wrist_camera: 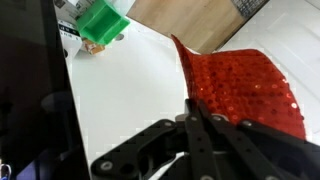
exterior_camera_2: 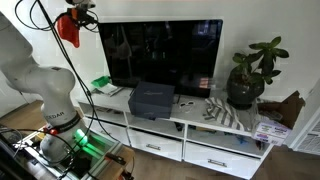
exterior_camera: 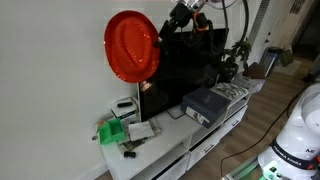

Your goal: Put the red hat on the grey box

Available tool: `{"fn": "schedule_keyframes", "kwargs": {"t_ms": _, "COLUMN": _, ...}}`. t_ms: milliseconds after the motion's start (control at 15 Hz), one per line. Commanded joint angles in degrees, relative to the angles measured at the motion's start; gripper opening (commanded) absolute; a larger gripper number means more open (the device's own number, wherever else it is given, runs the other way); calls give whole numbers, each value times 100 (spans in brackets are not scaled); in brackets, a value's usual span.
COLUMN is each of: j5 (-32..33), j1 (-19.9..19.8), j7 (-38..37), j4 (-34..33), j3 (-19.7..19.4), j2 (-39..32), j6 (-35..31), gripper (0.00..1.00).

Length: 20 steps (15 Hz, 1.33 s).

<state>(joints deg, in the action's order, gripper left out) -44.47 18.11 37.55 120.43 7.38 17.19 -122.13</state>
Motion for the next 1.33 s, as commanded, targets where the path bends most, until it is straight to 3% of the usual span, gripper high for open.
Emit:
{"fn": "schedule_keyframes", "kwargs": {"t_ms": 0, "j5": -31, "j1": -268, "j7": -376, "j4": 722, "j3": -170, "j2": 832, "j6": 441, "gripper": 1}}
{"fn": "schedule_keyframes", "kwargs": {"t_ms": 533, "j5": -42, "j1": -961, "j7": -201, "j4": 2642, "j3": -1072, "j2": 2477, "j6": 561, "gripper": 1}}
{"fn": "schedule_keyframes", "kwargs": {"t_ms": 800, "j5": 27, "j1": -1513, "j7": 351, "j4": 3413, "j3": -1825, "j2": 2932, "j6": 592, "gripper": 1}}
{"fn": "schedule_keyframes", "kwargs": {"t_ms": 933, "j5": 72, "j1": -1824, "j7": 830, "j4": 3687, "j3": -2237, "j2": 2957, "j6": 559, "gripper": 1}}
{"fn": "schedule_keyframes", "kwargs": {"t_ms": 1267, "j5": 394, "j1": -2361, "j7": 2382, "j4": 3797, "j3": -3206, "j2": 2219, "j6": 610, "gripper": 1}}
